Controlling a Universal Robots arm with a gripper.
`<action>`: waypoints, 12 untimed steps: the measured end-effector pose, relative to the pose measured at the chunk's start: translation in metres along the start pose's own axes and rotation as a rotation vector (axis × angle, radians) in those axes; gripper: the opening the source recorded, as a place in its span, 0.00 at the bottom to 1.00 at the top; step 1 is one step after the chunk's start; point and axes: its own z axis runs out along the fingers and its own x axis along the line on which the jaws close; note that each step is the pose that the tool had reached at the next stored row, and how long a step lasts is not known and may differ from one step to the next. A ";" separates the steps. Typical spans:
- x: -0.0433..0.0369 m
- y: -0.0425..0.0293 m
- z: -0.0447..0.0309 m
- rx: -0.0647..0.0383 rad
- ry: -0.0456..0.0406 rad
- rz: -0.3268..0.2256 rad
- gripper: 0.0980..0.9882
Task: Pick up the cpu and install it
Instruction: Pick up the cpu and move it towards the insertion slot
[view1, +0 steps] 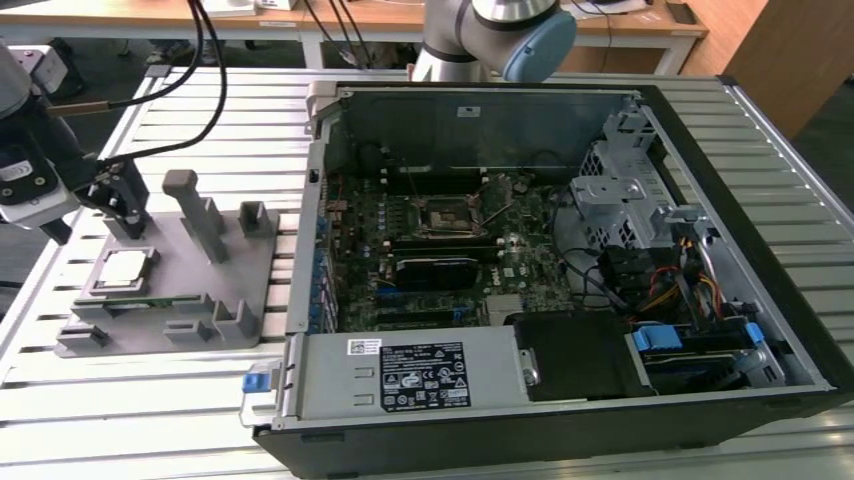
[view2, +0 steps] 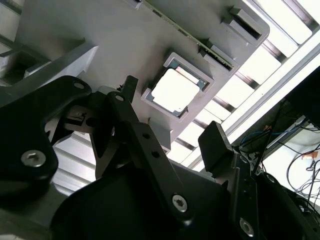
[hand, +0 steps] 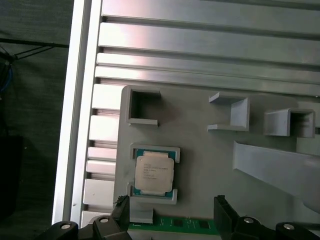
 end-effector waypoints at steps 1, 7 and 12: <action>0.0000 0.0000 0.0005 0.000 0.0000 0.000 0.74; 0.0002 -0.0029 0.0050 0.000 0.0002 -0.001 0.74; 0.0004 -0.0062 0.0111 0.000 0.0012 -0.024 0.74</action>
